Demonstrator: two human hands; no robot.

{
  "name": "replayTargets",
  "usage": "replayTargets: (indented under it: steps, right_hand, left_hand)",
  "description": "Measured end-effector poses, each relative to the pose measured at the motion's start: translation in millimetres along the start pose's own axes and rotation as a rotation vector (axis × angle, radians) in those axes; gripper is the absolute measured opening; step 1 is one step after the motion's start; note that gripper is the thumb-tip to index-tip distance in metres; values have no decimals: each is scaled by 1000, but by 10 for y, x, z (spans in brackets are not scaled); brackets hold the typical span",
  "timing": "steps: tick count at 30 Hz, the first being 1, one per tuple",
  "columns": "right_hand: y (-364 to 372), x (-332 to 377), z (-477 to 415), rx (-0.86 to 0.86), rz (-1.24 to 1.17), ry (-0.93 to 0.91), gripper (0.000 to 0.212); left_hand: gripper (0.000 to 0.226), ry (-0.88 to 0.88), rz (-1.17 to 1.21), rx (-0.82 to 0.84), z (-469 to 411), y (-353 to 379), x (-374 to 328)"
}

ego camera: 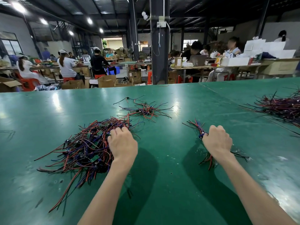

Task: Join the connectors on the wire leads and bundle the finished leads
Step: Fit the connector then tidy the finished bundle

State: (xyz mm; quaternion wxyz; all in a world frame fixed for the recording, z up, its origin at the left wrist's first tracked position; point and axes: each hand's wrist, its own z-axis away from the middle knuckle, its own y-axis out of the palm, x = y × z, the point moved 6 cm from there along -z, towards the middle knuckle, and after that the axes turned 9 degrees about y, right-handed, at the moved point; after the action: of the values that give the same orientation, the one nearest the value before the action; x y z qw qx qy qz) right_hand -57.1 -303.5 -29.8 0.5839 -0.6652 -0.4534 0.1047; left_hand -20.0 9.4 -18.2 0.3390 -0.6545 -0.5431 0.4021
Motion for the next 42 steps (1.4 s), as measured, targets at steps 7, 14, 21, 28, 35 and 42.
replayTargets:
  steps: [7,14,21,28,35,42]
  right_hand:
    - [-27,283,278,-57,-70,-184,19]
    - [100,541,562,60,-263,-332,17]
    - [385,693,732,548,-751,-236,14]
    - [426,676,763,784,-970,-190,39]
    - [428,693,778,955,-1298,-42,13]
    - [395,662,719,1070,-1488,174,18]
  left_hand:
    - [19,-42,130,79,-56,59,247]
    - [15,107,503,-355,-58,-273,103]
    - [8,351,612,-430,211,-321,-435]
    - [12,777,607,-272,734,-224,-1148]
    - [43,599,997,-103,534,-213,-882]
    - [16,321,722,-94,270,50,-584]
